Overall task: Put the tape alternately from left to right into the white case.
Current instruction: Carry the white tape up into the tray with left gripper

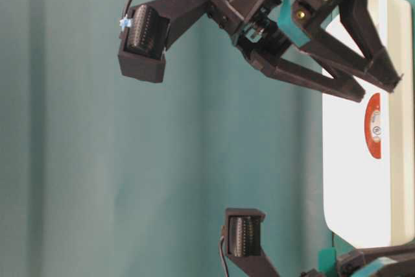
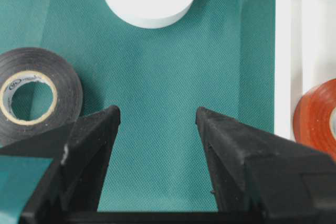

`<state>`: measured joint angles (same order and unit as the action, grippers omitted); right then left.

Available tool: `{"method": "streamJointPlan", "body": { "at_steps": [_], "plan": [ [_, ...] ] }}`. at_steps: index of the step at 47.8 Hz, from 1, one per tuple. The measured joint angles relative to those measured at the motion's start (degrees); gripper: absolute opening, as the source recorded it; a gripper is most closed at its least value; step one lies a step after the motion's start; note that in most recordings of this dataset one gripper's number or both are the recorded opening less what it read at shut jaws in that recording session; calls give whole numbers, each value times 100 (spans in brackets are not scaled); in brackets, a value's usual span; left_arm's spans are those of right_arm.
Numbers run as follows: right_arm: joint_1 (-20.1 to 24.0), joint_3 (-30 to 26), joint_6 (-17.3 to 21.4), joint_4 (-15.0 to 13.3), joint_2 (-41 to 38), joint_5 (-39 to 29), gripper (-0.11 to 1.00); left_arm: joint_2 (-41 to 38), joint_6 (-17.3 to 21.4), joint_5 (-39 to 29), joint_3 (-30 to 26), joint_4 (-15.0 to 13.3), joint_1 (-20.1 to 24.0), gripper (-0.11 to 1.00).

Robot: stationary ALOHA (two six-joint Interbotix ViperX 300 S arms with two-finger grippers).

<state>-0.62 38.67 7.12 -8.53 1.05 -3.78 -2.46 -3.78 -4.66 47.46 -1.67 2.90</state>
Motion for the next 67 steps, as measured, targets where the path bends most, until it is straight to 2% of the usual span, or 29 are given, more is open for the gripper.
{"method": "streamJointPlan", "body": {
  "at_steps": [25,40,56,67],
  "plan": [
    [0,0,9,-9,0,9,67,132,-18,-79,-35,0,-114,-3],
    [0,0,9,0,-9,9,67,466,44,-457,-369,9,-123,-3],
    [53,62,9,0,18,-9,67,554,475,-712,-686,26,193,-3],
    [62,79,9,-9,26,-9,67,562,545,-791,-712,26,290,-3]
  ]
}}
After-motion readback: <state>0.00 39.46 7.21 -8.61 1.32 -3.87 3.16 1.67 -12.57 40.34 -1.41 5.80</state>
